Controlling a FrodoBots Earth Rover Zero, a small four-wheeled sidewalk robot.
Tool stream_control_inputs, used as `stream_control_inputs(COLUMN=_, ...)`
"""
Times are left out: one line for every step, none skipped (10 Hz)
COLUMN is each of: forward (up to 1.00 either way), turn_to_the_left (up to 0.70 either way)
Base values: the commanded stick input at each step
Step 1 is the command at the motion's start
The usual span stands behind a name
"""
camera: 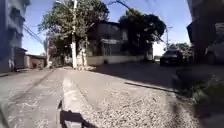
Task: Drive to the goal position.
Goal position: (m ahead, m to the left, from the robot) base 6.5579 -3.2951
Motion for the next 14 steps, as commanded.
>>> stream_control_inputs(forward=0.66, turn_to_the_left=-0.33)
stream_control_inputs(forward=0.66, turn_to_the_left=-0.33)
stream_control_inputs(forward=0.66, turn_to_the_left=-0.33)
stream_control_inputs(forward=0.66, turn_to_the_left=-0.33)
stream_control_inputs(forward=0.66, turn_to_the_left=-0.33)
stream_control_inputs(forward=0.66, turn_to_the_left=-0.33)
stream_control_inputs(forward=0.66, turn_to_the_left=-0.33)
stream_control_inputs(forward=0.66, turn_to_the_left=-0.33)
stream_control_inputs(forward=0.67, turn_to_the_left=-0.10)
stream_control_inputs(forward=0.67, turn_to_the_left=-0.01)
stream_control_inputs(forward=0.67, turn_to_the_left=-0.01)
stream_control_inputs(forward=0.67, turn_to_the_left=-0.01)
stream_control_inputs(forward=0.73, turn_to_the_left=-0.01)
stream_control_inputs(forward=0.81, turn_to_the_left=-0.01)
